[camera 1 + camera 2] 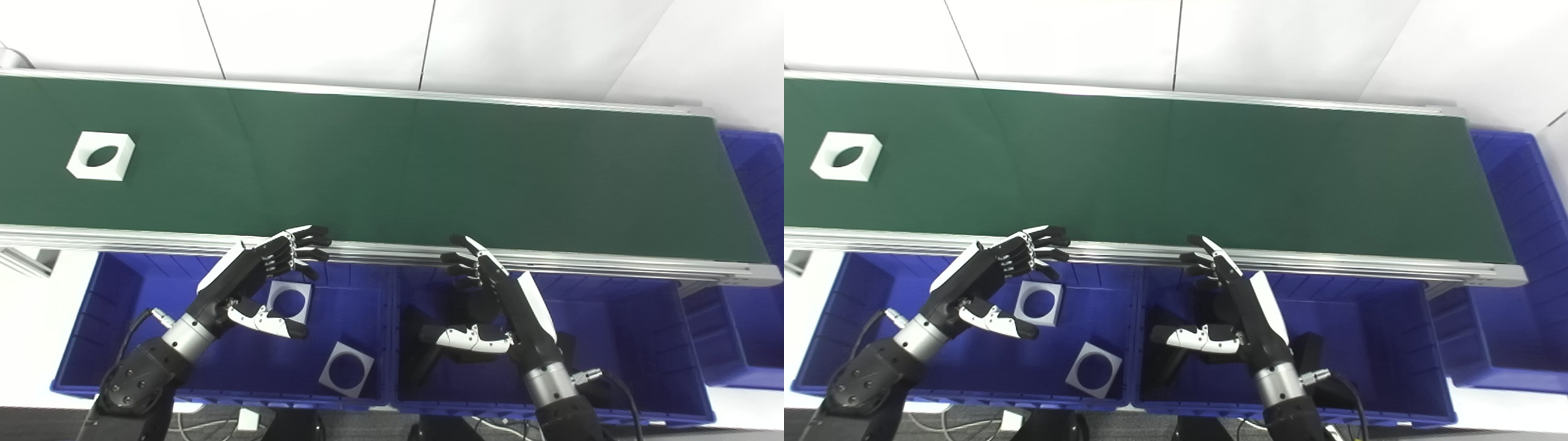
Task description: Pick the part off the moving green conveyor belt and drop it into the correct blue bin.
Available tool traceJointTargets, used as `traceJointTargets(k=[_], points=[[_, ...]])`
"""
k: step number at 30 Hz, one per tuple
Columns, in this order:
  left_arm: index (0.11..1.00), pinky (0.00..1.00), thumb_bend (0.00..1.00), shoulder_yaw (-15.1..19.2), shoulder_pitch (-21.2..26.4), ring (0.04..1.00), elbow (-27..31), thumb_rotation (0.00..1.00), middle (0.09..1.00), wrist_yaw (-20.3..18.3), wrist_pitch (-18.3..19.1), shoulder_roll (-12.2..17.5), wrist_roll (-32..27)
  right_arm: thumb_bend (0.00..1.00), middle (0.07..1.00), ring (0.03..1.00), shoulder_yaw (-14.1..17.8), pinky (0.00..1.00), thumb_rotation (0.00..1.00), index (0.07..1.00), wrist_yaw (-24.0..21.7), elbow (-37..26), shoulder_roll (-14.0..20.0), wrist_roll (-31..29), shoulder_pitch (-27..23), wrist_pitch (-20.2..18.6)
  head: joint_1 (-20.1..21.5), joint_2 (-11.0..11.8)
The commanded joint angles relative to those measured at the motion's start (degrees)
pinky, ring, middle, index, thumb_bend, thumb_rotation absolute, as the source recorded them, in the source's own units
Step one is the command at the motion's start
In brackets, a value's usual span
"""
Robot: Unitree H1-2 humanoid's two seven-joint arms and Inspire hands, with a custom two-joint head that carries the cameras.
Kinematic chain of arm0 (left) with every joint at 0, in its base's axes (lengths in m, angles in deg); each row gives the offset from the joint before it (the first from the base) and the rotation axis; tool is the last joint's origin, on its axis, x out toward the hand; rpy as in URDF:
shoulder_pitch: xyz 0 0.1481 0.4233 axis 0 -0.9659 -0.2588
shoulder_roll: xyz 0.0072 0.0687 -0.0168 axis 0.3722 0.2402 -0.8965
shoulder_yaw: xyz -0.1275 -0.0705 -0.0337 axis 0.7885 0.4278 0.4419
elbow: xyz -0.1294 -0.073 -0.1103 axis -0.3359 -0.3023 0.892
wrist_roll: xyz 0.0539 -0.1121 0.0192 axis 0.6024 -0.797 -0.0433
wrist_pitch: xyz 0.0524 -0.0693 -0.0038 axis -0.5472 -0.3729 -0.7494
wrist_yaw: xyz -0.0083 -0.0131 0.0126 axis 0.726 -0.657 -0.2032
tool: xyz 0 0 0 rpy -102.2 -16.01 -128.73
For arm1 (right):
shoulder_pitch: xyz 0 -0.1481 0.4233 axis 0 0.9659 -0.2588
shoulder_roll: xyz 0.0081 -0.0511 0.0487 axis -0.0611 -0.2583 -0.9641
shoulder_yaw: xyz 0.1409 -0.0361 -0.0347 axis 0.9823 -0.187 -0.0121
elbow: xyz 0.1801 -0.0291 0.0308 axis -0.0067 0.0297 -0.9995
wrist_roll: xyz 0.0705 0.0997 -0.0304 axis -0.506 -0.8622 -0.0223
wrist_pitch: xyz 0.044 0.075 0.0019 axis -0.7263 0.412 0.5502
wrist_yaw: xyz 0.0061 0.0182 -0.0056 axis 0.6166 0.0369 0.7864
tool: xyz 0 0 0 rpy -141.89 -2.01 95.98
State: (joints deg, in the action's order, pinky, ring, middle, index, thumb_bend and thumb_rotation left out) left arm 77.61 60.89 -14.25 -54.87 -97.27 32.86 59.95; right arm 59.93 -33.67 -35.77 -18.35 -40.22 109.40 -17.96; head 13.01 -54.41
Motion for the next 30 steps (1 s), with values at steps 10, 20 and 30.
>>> traceJointTargets(k=[10,20,30], points=[[0.846,0.61,0.99,0.0,0.3,0.757,1.7,0.26,0.834,0.6,-1.7,0.3,-0.4,0.8,0.784,0.74,0.1,0.67,0.27,0.886,0.6,-1.9,0.1,-0.5,0.4,3.7,-0.3,0.6],[0.845,0.61,0.99,0.0,0.2,0.757,1.6,0.27,0.828,0.7,-1.5,0.1,-0.5,0.8,0.785,0.737,0.3,0.67,0.26,0.887,0.6,-1.9,0.3,-0.8,0.3,3.8,-0.6,0.3],[0.844,0.61,0.99,-0.1,0.1,0.758,1.2,0.27,0.831,0.8,-2.2,0.1,-0.3,0.81,0.785,0.745,0.3,0.68,0.27,0.888,0.7,-1.5,0.4,-0.8,0.5,4.1,-1.8,2.1]])
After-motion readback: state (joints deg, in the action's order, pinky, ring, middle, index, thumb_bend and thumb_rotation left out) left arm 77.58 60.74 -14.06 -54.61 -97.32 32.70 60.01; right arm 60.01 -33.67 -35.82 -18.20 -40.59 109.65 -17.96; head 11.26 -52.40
